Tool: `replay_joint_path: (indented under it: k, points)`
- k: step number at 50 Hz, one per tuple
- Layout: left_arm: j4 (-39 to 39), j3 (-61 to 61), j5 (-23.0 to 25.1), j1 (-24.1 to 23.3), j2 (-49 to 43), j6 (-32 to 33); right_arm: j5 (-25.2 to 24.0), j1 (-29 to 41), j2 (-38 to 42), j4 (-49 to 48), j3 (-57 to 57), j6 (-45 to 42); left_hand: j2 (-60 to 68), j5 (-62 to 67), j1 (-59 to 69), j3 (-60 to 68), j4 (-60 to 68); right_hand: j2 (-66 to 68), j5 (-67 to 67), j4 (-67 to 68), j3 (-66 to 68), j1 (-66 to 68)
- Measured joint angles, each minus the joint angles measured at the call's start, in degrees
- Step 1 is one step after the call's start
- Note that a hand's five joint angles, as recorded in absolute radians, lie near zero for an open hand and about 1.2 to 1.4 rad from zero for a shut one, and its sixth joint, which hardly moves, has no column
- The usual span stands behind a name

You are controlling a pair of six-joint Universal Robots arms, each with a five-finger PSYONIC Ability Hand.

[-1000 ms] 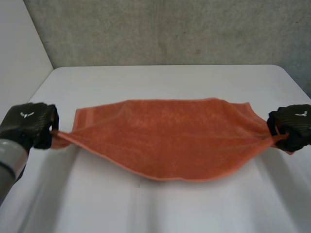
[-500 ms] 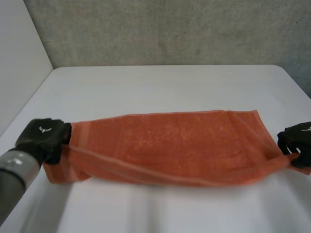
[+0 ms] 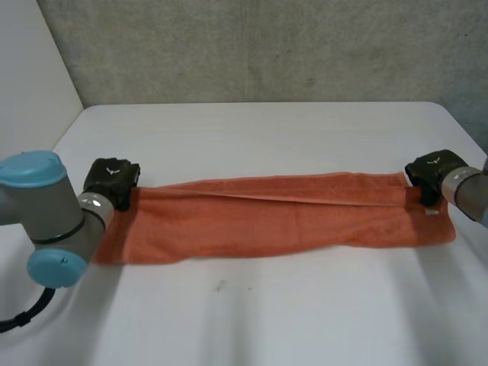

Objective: Fold the laundry

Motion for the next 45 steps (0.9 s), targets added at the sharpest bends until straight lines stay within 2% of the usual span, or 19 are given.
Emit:
replay_joint_path:
  k: [8,15,16,17,19,20,21,22,23,24,26,34,45]
  points:
    - [3.55,4.63,0.18,-0.06,-4.53,1.09,1.90,1.86,4.27,-6.74,-4.47,-0.19,0.00,0.00,-0.01,0.00,0.00,0.00,0.00,0.00,0.00,0.00]
    - [5.65,7.51,0.46,-0.32,-7.94,5.16,3.04,3.16,7.76,-10.41,-7.81,-0.27,0.00,0.00,0.00,0.00,0.00,-0.05,0.00,-0.07,-0.05,0.00]
    - [5.82,7.62,0.47,-0.35,-8.15,5.50,3.09,3.33,8.13,-10.53,-8.13,-0.28,-0.66,-0.44,-0.22,-0.62,-0.64,-0.38,0.00,-0.68,-0.43,0.00]
    - [6.13,7.79,0.49,-0.44,-8.45,6.07,3.18,3.56,8.64,-10.65,-8.63,-0.29,-6.49,-5.98,-5.92,-6.41,-6.51,-0.38,0.00,-0.68,-0.43,0.00]
    - [6.47,7.91,0.50,-0.58,-8.70,6.56,3.34,3.78,9.09,-10.71,-9.25,-0.27,-18.10,-16.54,-18.37,-17.89,-16.72,-21.63,-18.03,-20.52,-21.49,-19.52]
    - [6.72,7.92,0.51,-0.80,-8.80,6.81,3.55,3.91,9.38,-10.69,-9.67,-0.23,-26.47,-26.43,-28.43,-26.23,-26.51,-32.15,-29.44,-31.98,-31.81,-30.38]
    - [6.85,7.93,0.50,-0.94,-8.82,6.92,3.67,3.97,9.48,-10.69,-9.85,-0.20,-31.62,-31.64,-32.50,-31.30,-31.67,-36.75,-33.84,-36.47,-36.35,-34.10]
    - [6.97,7.92,0.49,-1.07,-8.80,6.99,3.86,4.02,9.55,-10.68,-10.08,-0.14,-31.62,-31.64,-32.50,-31.30,-31.67,-41.32,-37.68,-40.93,-40.86,-37.09]
    - [7.31,7.90,0.46,-1.53,-8.66,7.12,4.40,4.15,9.52,-10.76,-10.59,0.09,-47.33,-46.04,-46.21,-47.16,-46.95,-49.60,-43.93,-49.59,-49.45,-41.52]
    - [7.51,7.87,0.44,-1.79,-8.53,7.15,4.73,4.21,9.43,-10.81,-10.85,0.27,-49.73,-48.75,-48.99,-49.61,-49.82,-53.88,-46.63,-54.01,-54.08,-43.19]
    - [7.79,7.83,0.41,-2.19,-8.19,7.17,5.42,4.36,9.00,-11.04,-11.28,0.87,-53.50,-52.16,-52.93,-53.12,-53.27,-54.70,-46.92,-54.73,-55.29,-43.40]
    - [9.02,7.21,0.30,-3.66,-3.88,7.00,7.16,4.62,2.06,-13.00,-11.40,7.15,-59.41,-57.63,-58.18,-59.31,-59.35,-54.91,-46.93,-54.86,-55.64,-43.40]
    - [8.65,3.03,-0.07,-3.69,4.97,6.32,3.59,4.18,-12.03,-12.39,-3.30,11.89,-60.18,-58.03,-58.68,-59.98,-60.03,-54.91,-46.93,-54.86,-55.64,-43.40]
